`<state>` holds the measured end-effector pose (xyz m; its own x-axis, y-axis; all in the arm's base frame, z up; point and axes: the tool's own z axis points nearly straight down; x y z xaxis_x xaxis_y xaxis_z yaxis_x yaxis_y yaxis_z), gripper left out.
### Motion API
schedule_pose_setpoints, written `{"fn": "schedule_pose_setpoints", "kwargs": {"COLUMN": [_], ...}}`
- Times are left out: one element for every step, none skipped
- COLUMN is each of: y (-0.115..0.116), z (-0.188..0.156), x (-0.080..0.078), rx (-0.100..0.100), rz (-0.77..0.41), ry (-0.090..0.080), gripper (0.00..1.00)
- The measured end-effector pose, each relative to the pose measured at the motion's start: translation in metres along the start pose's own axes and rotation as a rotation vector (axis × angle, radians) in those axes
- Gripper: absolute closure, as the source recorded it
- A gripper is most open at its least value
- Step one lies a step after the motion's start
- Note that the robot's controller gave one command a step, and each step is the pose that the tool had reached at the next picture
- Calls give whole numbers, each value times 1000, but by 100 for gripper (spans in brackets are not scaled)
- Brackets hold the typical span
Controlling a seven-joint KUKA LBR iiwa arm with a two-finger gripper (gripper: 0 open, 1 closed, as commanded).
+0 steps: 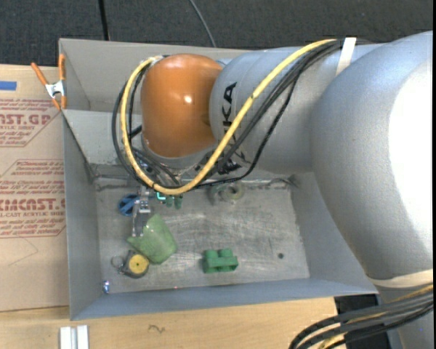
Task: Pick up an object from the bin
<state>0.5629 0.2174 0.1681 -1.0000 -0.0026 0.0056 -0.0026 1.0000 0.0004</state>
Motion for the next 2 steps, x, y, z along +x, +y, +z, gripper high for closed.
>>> {"fn": "schedule_pose_setpoints", "kwargs": {"y": [-50,-53], "z": [95,67], "x": [-28,-13], "rx": [-7,1], "rz": [-127,-420], "ry": [-17,-9], "gripper": [0,0]}}
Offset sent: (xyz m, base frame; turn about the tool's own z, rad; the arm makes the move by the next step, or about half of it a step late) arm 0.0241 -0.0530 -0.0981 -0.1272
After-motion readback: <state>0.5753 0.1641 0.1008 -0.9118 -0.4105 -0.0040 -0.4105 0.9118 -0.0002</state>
